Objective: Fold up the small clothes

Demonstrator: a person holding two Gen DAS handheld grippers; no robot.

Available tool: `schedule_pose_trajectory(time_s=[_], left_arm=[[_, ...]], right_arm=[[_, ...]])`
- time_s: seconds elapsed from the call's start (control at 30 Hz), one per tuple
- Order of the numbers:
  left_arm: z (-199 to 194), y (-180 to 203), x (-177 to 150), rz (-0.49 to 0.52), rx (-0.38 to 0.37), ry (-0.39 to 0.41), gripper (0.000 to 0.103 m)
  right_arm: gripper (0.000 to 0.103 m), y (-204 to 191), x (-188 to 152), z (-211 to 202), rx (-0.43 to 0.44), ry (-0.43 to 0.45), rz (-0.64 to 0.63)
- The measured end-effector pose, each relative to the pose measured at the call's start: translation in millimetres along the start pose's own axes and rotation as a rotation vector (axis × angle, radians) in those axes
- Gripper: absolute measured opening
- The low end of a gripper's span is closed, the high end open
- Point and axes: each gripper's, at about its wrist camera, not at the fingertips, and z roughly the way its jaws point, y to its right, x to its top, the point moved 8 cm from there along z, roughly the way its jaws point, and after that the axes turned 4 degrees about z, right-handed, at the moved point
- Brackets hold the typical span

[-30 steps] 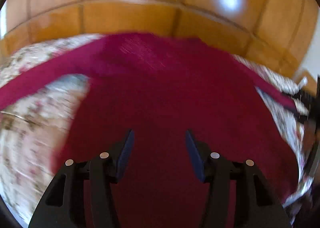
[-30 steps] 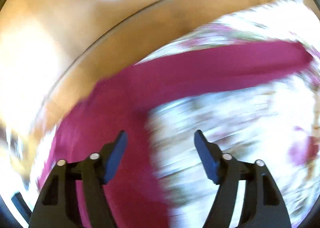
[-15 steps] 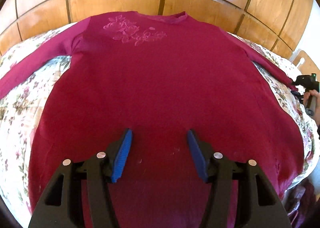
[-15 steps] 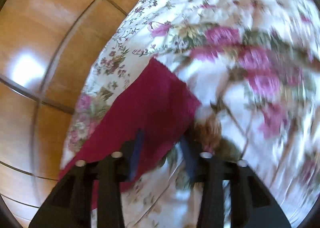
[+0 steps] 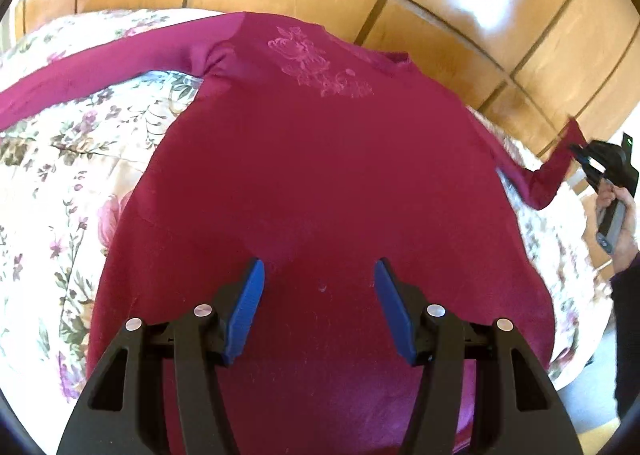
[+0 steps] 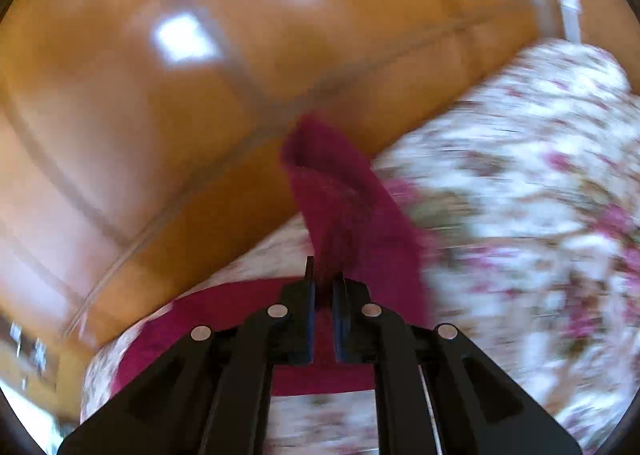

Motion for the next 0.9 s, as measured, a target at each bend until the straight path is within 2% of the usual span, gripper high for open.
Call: schedule_pose_trajectory(time_s=[0.1,0.27,0.33,0.5,0.53,0.63,0.7,0.8,0.9], left_arm=[[-7,0,9,-0.005,-0.017,0.033,0.057],[-18,-5,22,-0.002,-0.030,0.070,0.057],[-18,-10,25,-0.019,-0.037,0.072,0.057],[-12,-18,37,-0.061,-0.062,0.069,0.057],[-10,-18,39,-0.059,-0.062,0.070,0.057],[-5,-16,52,-0.045,-0.061,0.077,0.057],[0,-15,66,-0.037,-0.059,0.086,0.057],[10,-15,87,-0.037,-0.063,0.089,0.057],[29,-17,111,-0.047,-0.060,0.079,0.057]], right_arm=[[0.006,-84,-34,33,0.092,-0.078,-0.102],[0.006,-182,-101,79,0.193,-0.207,-0.213],[0.006,-214,-129,94,0.222,-0.259,-0.247],[0.006,-264,-174,127,0.268,-0.347,-0.342],[0.010,-270,-177,132,0.284,-0.362,-0.353],[0.055,-274,-175,131,0.312,-0.355,-0.350],[0.054,-267,-169,116,0.331,-0.338,-0.341],[0.054,-232,-153,91,0.339,-0.299,-0.299],[0.056,-167,-141,68,0.274,-0.258,-0.241]])
